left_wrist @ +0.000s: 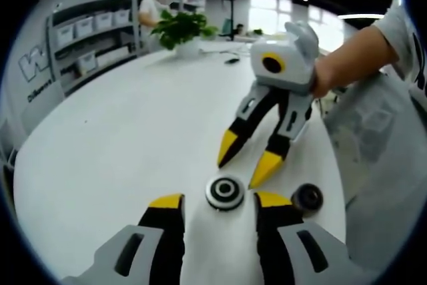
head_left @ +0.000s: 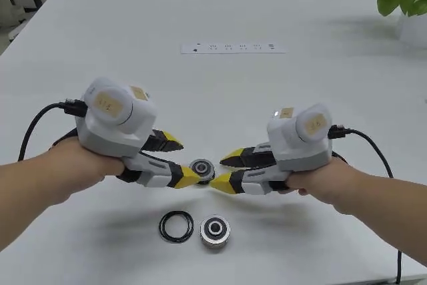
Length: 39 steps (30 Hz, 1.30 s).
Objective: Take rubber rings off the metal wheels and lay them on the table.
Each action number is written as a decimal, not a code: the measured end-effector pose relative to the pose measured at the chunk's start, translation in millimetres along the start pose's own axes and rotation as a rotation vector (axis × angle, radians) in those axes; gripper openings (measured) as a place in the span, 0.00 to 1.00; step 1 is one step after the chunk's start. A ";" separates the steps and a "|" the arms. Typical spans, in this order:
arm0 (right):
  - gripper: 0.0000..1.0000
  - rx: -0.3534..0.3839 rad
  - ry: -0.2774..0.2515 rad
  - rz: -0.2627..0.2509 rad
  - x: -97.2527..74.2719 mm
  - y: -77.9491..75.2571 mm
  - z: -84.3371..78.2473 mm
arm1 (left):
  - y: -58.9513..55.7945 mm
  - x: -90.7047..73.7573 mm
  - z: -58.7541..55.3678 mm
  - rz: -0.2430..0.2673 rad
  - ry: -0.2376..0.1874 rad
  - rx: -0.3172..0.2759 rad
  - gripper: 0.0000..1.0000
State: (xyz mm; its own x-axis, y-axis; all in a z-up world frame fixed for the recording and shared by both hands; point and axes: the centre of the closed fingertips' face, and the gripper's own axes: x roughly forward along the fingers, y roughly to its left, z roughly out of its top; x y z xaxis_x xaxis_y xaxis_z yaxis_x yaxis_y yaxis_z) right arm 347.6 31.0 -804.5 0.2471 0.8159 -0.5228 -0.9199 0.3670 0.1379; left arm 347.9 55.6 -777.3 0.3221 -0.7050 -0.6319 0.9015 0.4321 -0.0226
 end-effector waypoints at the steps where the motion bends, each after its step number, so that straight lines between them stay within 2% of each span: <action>1: 0.26 -0.001 0.000 0.002 0.3 0.2 -0.1 | -0.2 0.4 0.1 0.000 0.000 0.002 0.41; 25: 0.20 0.004 0.002 0.010 2.3 2.7 -3.7 | -8.4 13.9 -0.9 -0.027 0.017 0.038 0.28; 39: 0.20 0.005 -0.002 0.009 2.5 1.7 -3.2 | -6.8 20.3 -2.9 -0.029 0.031 0.056 0.19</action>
State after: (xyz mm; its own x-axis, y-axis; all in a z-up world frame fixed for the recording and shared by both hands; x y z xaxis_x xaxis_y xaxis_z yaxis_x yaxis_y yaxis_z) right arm 345.7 32.2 -808.3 0.2393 0.8199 -0.5202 -0.9205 0.3620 0.1472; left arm 347.5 40.0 -792.2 0.2868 -0.6987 -0.6554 0.9255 0.3787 0.0012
